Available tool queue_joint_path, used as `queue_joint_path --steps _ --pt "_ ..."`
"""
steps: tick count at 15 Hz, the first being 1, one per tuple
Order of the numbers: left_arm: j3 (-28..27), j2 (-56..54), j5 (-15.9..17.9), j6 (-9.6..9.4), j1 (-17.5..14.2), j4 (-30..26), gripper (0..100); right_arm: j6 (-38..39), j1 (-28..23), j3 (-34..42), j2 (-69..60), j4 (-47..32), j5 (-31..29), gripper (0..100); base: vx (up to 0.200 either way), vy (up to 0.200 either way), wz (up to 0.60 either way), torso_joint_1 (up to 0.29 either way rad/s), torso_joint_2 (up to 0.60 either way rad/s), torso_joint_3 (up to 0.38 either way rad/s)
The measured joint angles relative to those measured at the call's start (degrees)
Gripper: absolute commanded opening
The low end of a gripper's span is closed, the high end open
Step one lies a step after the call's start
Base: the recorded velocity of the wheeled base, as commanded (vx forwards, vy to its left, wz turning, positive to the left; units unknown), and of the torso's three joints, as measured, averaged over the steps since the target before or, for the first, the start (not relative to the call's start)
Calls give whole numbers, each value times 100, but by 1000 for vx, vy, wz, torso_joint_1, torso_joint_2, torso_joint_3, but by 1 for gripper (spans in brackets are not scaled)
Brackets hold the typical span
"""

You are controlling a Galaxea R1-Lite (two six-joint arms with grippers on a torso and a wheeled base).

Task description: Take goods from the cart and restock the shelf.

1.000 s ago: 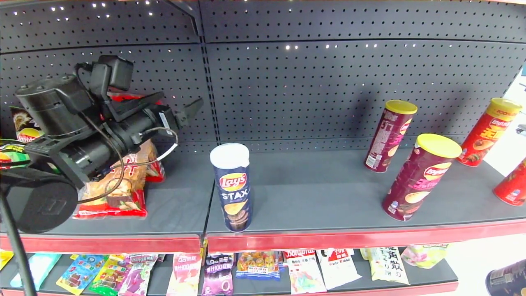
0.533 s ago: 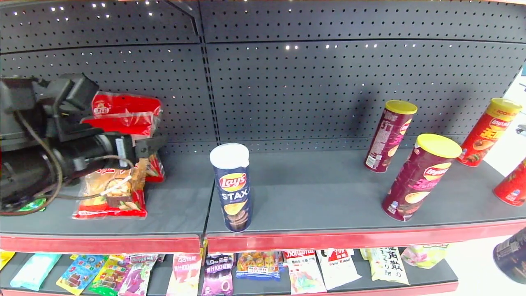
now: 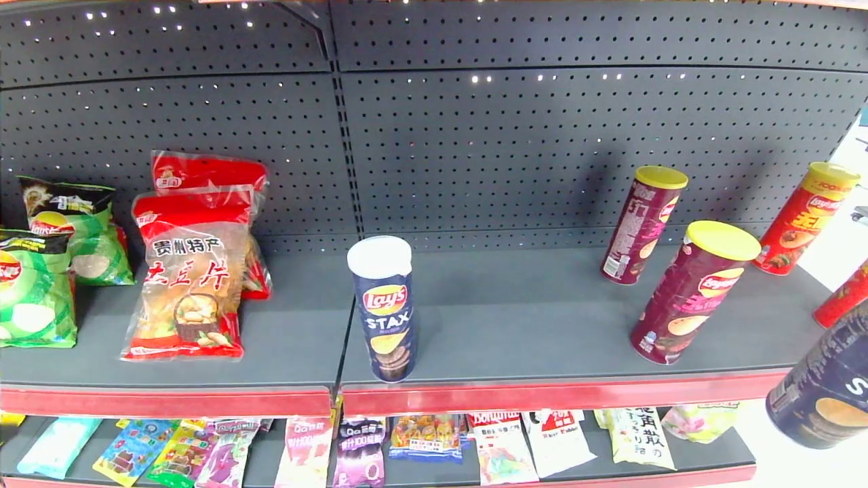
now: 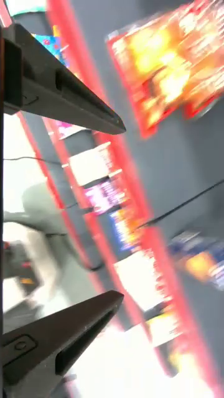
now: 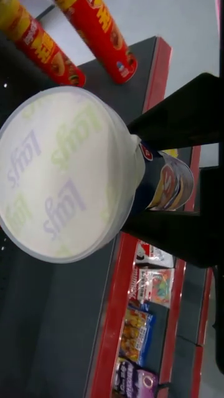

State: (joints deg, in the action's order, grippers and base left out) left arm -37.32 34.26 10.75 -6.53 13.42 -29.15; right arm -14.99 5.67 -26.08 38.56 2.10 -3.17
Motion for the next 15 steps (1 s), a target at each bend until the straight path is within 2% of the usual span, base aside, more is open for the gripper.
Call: queue_joint_path --steps 2,3,6,8,9,11,12,14,15 --pt "323 -914 62 -161 88 -644 100 -24 0 -7 13 4 35 0 0 0 600 5 2 2" --pt "435 -1178 -2 -249 118 -730 100 -22 0 -7 16 4 39 0 0 0 600 2 2 2" --pt "546 -1602 -151 -350 151 -741 100 -13 4 11 -2 9 55 0 0 0 600 9 9 2" --pt "571 -1731 -183 -351 151 -734 100 -11 2 -16 -6 15 112 0 0 0 0 0 0 0" --pt "628 -1814 -194 -351 149 -681 100 -5 2 -88 5 15 412 0 0 0 0 0 0 0" --pt "984 -2075 -279 -339 151 -219 100 11 -2 -380 123 24 962 0 0 0 0 0 0 0" --pt "1178 -2210 -449 -296 121 46 100 16 0 -523 234 20 1080 0 0 0 0 0 0 0" --pt "1593 -2520 -808 63 -34 327 100 41 87 -879 645 52 1282 0 0 0 0 0 0 0" --pt "1748 -2632 -837 238 -116 405 100 96 190 -1017 898 140 1321 0 0 0 0 0 0 0"
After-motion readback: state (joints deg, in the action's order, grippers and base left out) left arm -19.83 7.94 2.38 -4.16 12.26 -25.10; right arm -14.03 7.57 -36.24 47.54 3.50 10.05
